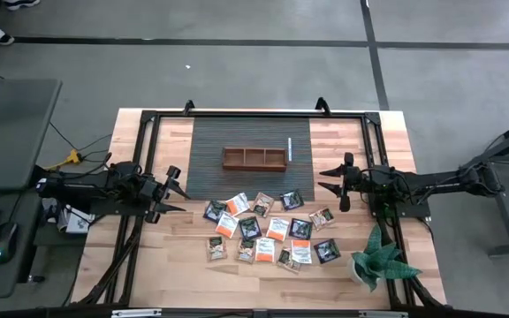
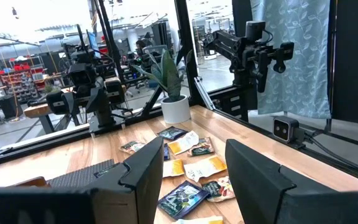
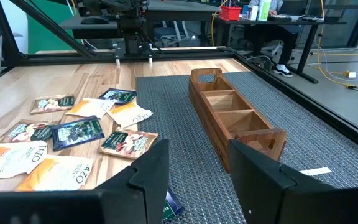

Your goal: Pick & Place Tea

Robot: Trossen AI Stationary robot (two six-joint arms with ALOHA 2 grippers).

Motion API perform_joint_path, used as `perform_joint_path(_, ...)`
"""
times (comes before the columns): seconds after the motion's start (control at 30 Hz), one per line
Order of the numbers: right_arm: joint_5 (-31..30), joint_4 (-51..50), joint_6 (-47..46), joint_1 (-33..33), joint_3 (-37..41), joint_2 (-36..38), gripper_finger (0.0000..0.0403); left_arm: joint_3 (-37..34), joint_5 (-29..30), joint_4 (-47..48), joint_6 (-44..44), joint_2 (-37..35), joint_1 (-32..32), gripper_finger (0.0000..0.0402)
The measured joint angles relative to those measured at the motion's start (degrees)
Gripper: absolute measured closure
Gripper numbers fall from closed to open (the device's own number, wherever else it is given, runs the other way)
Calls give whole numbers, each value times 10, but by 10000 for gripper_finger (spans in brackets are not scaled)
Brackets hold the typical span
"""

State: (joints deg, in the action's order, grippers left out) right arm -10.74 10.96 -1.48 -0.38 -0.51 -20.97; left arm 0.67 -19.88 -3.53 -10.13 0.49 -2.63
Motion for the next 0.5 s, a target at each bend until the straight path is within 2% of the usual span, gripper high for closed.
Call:
perform_joint_path(0.33,0,0,0,0,0,0,247,0,29,-3,4,0,0,231)
perform_joint_path(0.5,0,0,0,0,0,0,243,13,24,4,92,0,0,231)
